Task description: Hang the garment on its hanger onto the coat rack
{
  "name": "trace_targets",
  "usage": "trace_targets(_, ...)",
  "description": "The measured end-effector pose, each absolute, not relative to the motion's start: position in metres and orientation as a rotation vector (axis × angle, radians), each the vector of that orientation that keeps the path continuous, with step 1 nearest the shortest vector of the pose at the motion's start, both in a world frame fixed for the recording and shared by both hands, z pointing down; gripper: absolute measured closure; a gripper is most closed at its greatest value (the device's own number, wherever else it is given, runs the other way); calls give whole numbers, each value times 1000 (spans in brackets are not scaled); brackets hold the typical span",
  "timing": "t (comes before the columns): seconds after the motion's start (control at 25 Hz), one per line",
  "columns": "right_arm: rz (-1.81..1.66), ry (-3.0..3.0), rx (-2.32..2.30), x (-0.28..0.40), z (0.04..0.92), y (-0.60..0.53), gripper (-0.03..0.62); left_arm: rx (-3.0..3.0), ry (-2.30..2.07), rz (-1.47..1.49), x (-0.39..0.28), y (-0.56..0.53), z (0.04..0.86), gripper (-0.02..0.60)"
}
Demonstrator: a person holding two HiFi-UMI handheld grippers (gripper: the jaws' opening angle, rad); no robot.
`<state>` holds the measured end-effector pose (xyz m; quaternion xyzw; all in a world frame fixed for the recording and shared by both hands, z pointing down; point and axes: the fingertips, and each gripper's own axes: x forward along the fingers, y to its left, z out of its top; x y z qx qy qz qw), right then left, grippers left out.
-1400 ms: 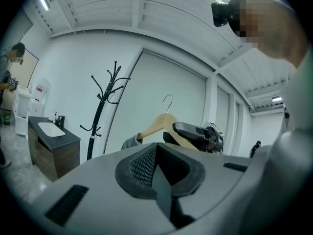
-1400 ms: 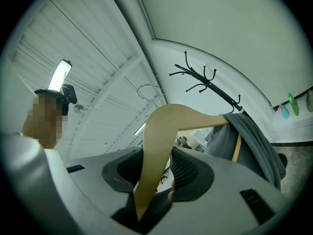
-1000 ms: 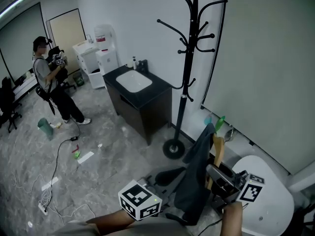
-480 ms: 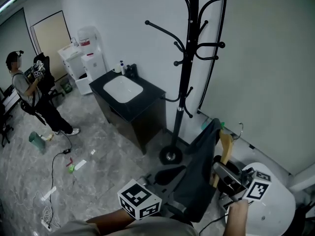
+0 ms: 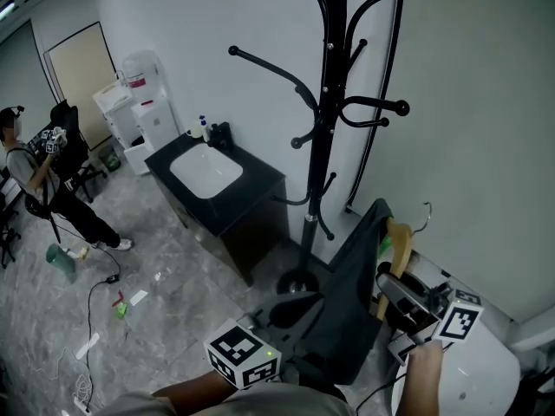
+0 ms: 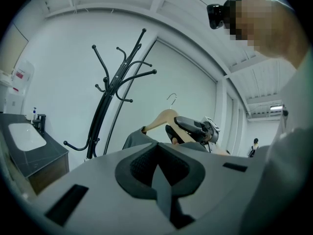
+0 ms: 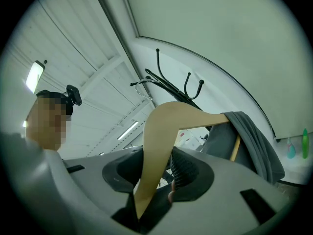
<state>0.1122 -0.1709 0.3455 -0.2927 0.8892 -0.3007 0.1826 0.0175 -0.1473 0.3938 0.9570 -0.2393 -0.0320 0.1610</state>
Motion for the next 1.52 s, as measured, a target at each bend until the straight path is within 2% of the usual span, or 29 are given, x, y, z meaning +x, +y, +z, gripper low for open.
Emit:
trace_targets(0.64, -932, 2660, -572, 159, 322, -332, 433, 2678, -972, -128, 103, -297, 359, 575)
trace_targets(1.12, -1052, 2709, -574, 157, 357, -405, 433, 2655, -1045, -123, 99, -340, 363, 575)
trace_targets(1.52, -1097, 2693, -598, 152, 379, -424, 433, 2644, -1012, -123, 95, -361, 370, 575)
